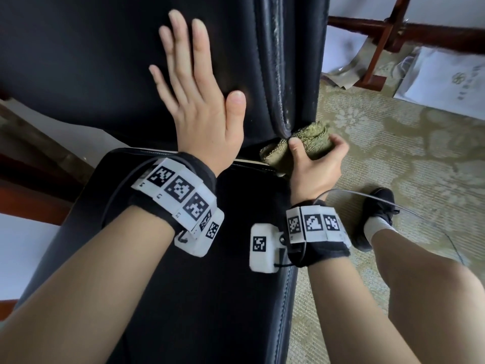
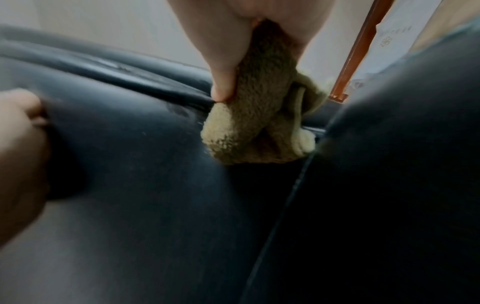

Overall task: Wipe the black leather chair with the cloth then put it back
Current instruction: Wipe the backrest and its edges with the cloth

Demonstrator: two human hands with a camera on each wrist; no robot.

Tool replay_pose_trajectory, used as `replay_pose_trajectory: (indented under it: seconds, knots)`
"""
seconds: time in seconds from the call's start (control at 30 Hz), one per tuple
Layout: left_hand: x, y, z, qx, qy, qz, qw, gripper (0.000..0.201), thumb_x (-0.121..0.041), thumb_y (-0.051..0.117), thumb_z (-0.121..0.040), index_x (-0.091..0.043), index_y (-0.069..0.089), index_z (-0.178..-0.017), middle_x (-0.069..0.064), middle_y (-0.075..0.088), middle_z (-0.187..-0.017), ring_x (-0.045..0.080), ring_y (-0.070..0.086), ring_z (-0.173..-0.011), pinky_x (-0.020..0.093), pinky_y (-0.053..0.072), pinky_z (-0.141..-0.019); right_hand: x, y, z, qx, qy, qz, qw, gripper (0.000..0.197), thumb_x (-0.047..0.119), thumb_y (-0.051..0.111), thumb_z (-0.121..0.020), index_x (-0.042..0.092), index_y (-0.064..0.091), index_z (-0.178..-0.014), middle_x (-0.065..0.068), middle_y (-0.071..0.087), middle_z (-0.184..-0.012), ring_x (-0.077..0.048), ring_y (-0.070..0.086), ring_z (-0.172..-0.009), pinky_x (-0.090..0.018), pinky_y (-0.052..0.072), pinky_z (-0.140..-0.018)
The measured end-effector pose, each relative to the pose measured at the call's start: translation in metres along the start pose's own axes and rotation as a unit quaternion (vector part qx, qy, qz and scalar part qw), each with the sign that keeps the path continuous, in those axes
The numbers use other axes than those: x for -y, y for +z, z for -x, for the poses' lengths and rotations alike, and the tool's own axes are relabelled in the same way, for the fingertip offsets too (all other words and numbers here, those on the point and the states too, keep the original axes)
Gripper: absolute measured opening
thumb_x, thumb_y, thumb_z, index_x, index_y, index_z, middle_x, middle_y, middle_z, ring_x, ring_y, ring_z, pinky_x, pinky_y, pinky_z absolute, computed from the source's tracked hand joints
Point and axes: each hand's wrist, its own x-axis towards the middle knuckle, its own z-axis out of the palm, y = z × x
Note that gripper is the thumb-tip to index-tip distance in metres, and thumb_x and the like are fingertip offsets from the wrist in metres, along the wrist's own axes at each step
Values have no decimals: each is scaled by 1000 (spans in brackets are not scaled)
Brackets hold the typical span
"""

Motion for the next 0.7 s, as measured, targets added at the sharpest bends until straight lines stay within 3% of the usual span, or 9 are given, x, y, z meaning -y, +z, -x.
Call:
replay_pose_trajectory:
  seconds: [0.03, 0.1, 0.17, 0.23, 0.33, 0.53, 0.7]
  knots:
    - [0, 0, 0, 0, 0, 0, 1000, 72, -36, 20, -90, 16, 16, -138, 39, 18, -145, 44, 11, -136, 58, 3, -111, -3, 1, 2, 10, 4, 8, 1000, 66, 28, 74, -77, -1, 45, -128, -9, 58, -120, -17, 53, -109, -8, 30, -88]
    - [1, 0, 0, 4, 1, 0, 1000, 69, -33, 23, -91, 17, 17, -138, 39, 18, -145, 43, 10, -135, 59, 3, -110, -10, 5, 8, 32, -4, 14, 999, 72, 36, 68, -81, 2, 38, -137, -16, 47, -137, -26, 42, -130, -19, 26, -102]
    - [2, -1, 1, 3, 4, -4, 1000, 69, -33, 23, -90, 17, 17, -138, 39, 18, -145, 43, 10, -135, 58, 3, -111, -13, 8, 12, 51, -19, 26, 998, 76, 36, 63, -83, 5, 28, -143, -22, 34, -145, -32, 30, -136, -26, 22, -107]
    - [1, -1, 1, 1, 6, -7, 1000, 73, -37, 18, -89, 16, 17, -138, 39, 19, -144, 44, 12, -136, 57, 3, -111, -10, 9, 11, 51, -27, 47, 997, 78, 33, 64, -85, 10, 21, -146, -27, 29, -142, -38, 34, -129, -30, 23, -104]
    - [0, 0, 1, 0, 3, -8, 1000, 75, -39, 17, -88, 17, 19, -138, 39, 19, -144, 45, 13, -136, 56, 4, -111, -4, 13, 8, 42, -27, 52, 997, 80, 26, 67, -84, 17, 19, -147, -28, 26, -136, -40, 40, -121, -24, 24, -101]
    - [0, -2, 0, 11, -1, -16, 1000, 72, -37, 18, -90, 16, 18, -139, 38, 18, -146, 44, 12, -137, 56, 3, -111, -9, 22, 6, 30, 35, 65, 997, 75, 25, 68, -83, 13, 28, -145, -23, 33, -132, -35, 49, -113, -23, 30, -89]
    - [0, -5, -1, 19, 0, -19, 1000, 67, -32, 26, -93, 14, 17, -140, 36, 17, -147, 43, 11, -137, 55, 2, -112, -10, 14, -7, 64, 94, 126, 986, 71, 25, 66, -85, 13, 29, -144, -20, 37, -132, -31, 47, -116, -22, 26, -92]
